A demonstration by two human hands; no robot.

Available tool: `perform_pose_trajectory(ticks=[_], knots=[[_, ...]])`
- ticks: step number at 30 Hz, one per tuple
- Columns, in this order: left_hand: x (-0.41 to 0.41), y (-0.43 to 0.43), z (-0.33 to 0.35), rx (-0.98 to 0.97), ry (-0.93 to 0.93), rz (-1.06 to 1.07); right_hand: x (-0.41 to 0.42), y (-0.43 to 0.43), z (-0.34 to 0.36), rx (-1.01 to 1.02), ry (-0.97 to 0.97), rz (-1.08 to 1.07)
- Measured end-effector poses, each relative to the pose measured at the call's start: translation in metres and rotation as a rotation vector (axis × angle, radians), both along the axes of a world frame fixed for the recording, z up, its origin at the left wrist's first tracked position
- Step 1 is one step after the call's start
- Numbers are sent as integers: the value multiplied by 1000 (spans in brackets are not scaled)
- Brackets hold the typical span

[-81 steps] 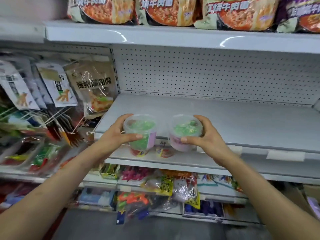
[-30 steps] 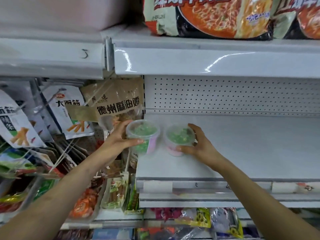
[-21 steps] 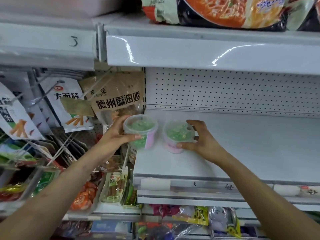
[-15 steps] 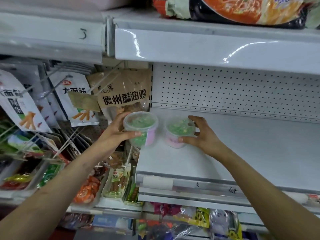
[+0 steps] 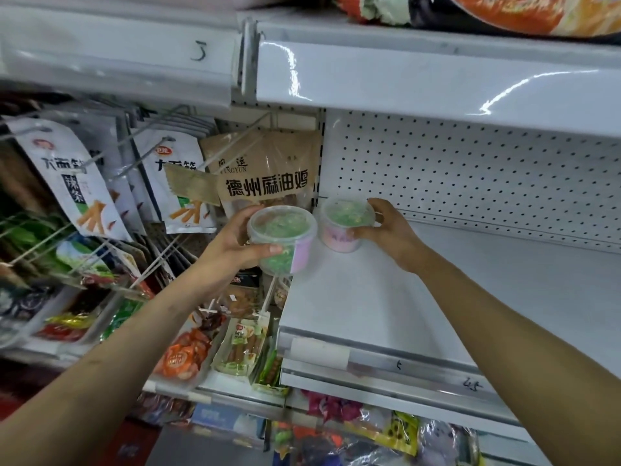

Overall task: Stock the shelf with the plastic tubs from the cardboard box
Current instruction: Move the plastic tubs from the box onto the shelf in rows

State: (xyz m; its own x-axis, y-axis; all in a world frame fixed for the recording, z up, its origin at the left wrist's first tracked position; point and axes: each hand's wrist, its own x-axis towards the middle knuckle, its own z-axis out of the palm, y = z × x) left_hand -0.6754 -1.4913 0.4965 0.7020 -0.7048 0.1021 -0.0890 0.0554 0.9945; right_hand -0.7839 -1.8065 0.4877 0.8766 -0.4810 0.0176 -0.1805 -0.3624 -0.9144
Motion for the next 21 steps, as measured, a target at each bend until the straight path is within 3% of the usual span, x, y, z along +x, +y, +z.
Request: perform_pose_trajectory(ticks=[21], knots=[[10,-8,-1,37,-5,-1,30,-11,8,1,-8,26]])
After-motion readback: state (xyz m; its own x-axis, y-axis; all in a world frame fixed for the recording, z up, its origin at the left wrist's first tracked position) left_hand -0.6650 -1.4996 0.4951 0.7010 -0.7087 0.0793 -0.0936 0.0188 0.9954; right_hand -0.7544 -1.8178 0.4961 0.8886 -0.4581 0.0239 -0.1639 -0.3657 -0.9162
